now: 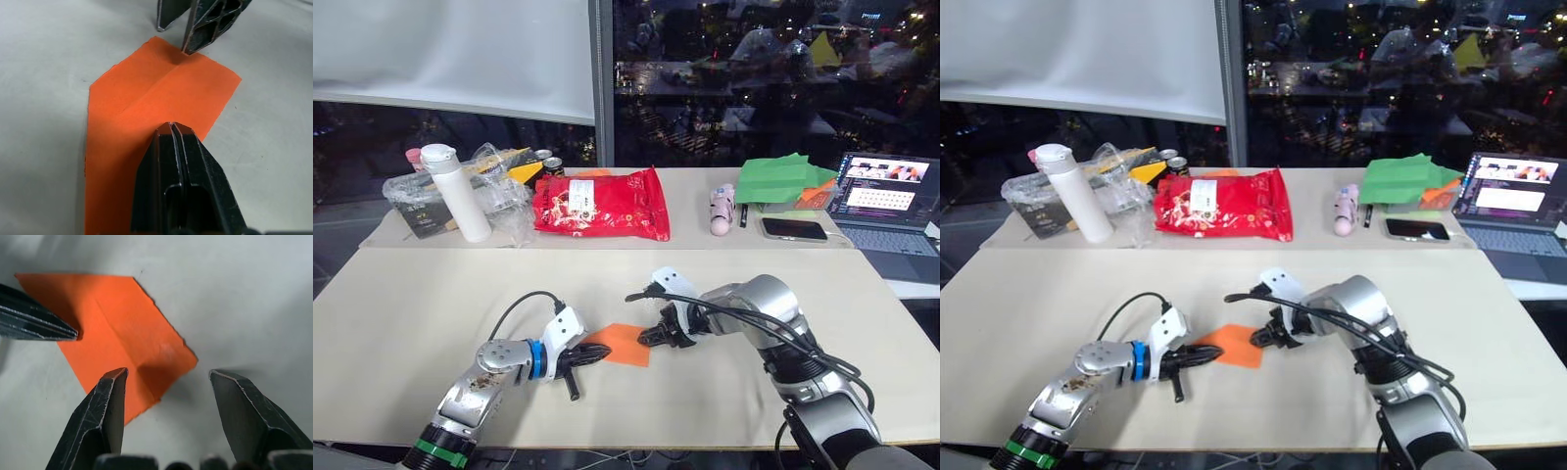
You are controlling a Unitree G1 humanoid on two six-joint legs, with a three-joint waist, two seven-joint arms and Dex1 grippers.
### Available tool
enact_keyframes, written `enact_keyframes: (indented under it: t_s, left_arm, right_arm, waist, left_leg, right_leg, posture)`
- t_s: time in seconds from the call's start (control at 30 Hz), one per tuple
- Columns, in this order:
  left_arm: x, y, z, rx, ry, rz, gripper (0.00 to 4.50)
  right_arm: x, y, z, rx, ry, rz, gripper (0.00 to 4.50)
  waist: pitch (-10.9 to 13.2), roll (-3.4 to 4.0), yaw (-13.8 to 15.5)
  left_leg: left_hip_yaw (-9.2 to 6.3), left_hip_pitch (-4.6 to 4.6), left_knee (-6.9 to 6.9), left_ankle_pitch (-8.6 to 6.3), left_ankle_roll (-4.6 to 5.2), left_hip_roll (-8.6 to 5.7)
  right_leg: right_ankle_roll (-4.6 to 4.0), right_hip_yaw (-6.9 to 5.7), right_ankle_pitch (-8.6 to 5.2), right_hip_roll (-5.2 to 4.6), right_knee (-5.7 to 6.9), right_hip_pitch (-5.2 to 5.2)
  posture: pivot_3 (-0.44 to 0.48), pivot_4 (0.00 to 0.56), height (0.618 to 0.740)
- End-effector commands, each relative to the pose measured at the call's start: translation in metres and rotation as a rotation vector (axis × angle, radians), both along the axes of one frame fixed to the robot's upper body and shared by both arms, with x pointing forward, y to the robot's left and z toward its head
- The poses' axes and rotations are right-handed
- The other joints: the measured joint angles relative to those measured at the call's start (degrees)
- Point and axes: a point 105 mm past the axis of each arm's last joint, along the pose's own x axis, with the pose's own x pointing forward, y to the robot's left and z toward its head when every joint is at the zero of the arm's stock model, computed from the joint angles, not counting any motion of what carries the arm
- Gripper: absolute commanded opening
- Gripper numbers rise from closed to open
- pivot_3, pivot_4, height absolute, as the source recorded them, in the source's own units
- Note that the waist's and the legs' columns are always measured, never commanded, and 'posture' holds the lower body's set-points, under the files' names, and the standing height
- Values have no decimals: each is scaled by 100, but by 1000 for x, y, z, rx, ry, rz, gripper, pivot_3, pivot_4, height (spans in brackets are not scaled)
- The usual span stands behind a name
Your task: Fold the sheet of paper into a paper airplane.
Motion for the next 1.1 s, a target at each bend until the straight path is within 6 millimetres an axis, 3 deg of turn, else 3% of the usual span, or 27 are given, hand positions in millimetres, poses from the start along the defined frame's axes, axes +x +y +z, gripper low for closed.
enact_keyframes:
  t_s: [0.03, 0.33, 0.83, 1.1]
  left_arm:
    - [-8, 6, -17, 42, 67, 7, 0]
    - [-6, 7, -17, 42, 65, 11, 0]
    - [-4, 6, -15, 27, 67, 18, 0]
    - [-2, 7, -14, 34, 67, 13, 0]
  right_arm:
    - [-2, 10, 1, 5, -10, 38, 2980]
    - [-10, 22, -8, 1, 24, 89, 2980]
    - [-9, 34, 11, 171, 100, 67, 2980]
    - [-9, 29, 7, 159, 101, 57, 2980]
  waist:
    - [-1, 1, -18]
    - [-3, 3, -94]
    - [-2, 7, -98]
    - [-1, 8, -92]
  left_leg:
    - [0, -1, -1, 0, 0, 0]
    - [0, 1, -2, 0, 1, 1]
    - [-1, -7, -3, 0, 1, 1]
    - [-1, -18, -3, 0, 1, 0]
  right_leg:
    - [0, 0, 0, 0, 0, 0]
    - [-1, 0, -1, 0, 0, 1]
    - [0, 0, -1, 1, 2, -3]
    - [0, 0, 0, 0, 0, -3]
  posture:
    - [0, 150, 715]
    - [0, 150, 715]
    - [0, 150, 715]
    - [0, 150, 715]
